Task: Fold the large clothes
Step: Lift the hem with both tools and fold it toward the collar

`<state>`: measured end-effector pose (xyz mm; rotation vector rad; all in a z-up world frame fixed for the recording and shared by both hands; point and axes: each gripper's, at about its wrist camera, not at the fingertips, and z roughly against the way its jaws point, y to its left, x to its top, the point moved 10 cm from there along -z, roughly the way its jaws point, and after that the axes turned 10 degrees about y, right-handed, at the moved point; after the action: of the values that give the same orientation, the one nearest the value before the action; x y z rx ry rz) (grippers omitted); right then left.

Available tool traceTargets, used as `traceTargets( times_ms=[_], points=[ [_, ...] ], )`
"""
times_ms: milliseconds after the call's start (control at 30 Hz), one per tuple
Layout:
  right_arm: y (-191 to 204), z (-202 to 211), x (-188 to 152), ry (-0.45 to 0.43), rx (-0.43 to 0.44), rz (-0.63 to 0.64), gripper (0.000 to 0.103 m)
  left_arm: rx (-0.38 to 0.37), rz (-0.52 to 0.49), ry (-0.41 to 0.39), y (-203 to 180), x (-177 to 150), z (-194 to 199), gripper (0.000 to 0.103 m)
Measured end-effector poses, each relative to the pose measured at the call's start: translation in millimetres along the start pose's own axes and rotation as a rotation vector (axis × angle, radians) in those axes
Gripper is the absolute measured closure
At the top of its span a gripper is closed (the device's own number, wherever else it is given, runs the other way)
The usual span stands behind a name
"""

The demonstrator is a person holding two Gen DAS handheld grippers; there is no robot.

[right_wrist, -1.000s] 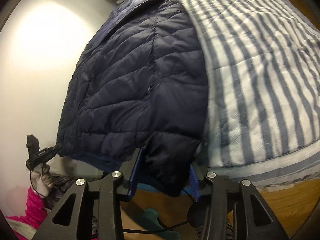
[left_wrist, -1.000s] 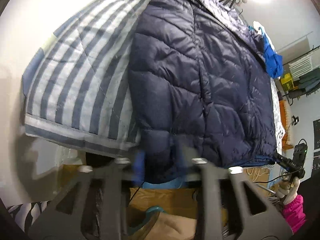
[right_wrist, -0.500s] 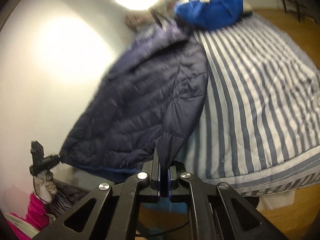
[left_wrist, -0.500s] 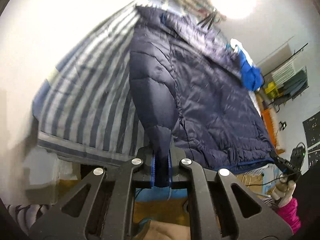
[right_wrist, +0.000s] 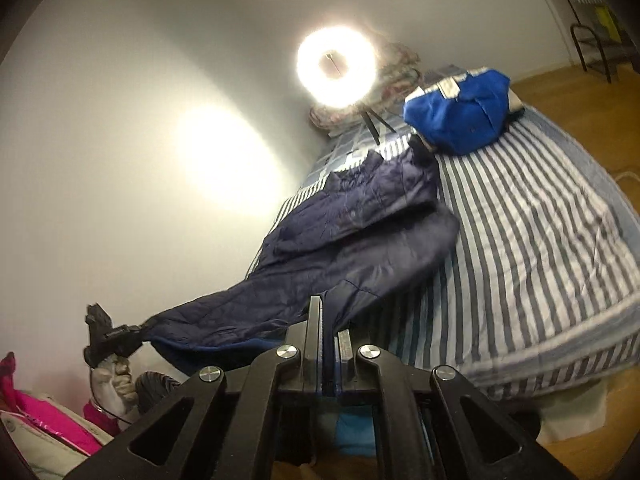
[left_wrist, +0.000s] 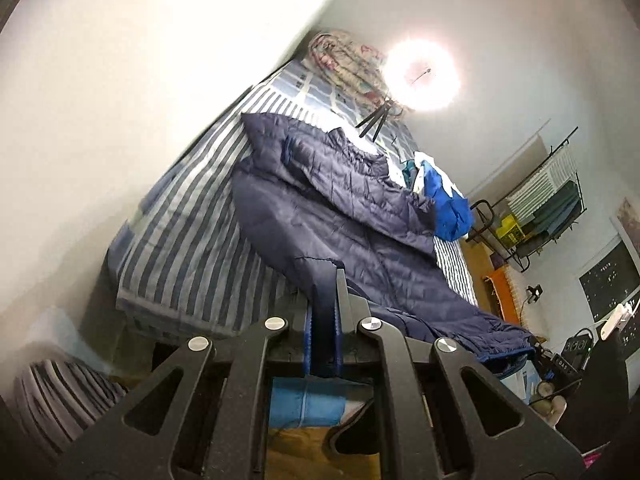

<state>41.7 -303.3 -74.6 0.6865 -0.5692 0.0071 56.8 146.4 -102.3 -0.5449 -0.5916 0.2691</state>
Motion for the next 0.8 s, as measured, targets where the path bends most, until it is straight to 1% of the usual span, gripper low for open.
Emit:
traceTargets(
  times_ms=[67,100,167,200,300,333,367,400,500,533,633,667,800],
  points=[
    [-6,-18,20,0.011,-0.024,0.009,0.102,0.010,-0.016,-0.005,-1,12,-9,0.098],
    [-8,-24,28,0.016,-0.038,0.016,0.102,0.016,-0.026,-0.003,-2,24,-19,0.098],
    [-12,-41,53,0.022,-0.066,0.030,0.102,0.009,-0.023,0.003,-3,38,-32,0.098],
    [-12,-48,65,0.022,-0.075,0.041,0.102,-0.005,-0.018,0.006,-4,54,-42,0.098],
    [-11,-63,99,0.004,-0.113,0.075,0.102,0.009,-0.038,-0.016,-11,88,-58,0.098],
    [-12,-71,117,-0.004,-0.119,0.077,0.102,0.022,-0.047,-0.022,-13,106,-67,0.098],
    [-12,-76,126,-0.009,-0.126,0.078,0.102,0.020,-0.043,-0.022,-13,115,-72,0.098],
    [-14,-85,143,-0.015,-0.140,0.078,0.102,0.013,-0.040,-0.018,-15,132,-83,0.098],
    [-21,-107,177,-0.017,-0.175,0.083,0.102,0.034,-0.040,-0.021,-15,170,-105,0.098],
    [-25,-116,189,-0.015,-0.186,0.087,0.102,0.045,-0.040,-0.017,-15,186,-118,0.098],
    [-37,-147,222,0.005,-0.247,0.110,0.102,0.083,-0.048,-0.003,-12,219,-152,0.098],
    [-41,-154,229,0.011,-0.264,0.112,0.102,0.090,-0.049,0.009,-11,229,-164,0.098],
    [-66,-195,259,0.044,-0.322,0.097,0.102,0.160,-0.067,0.047,-2,261,-216,0.098]
  ],
)
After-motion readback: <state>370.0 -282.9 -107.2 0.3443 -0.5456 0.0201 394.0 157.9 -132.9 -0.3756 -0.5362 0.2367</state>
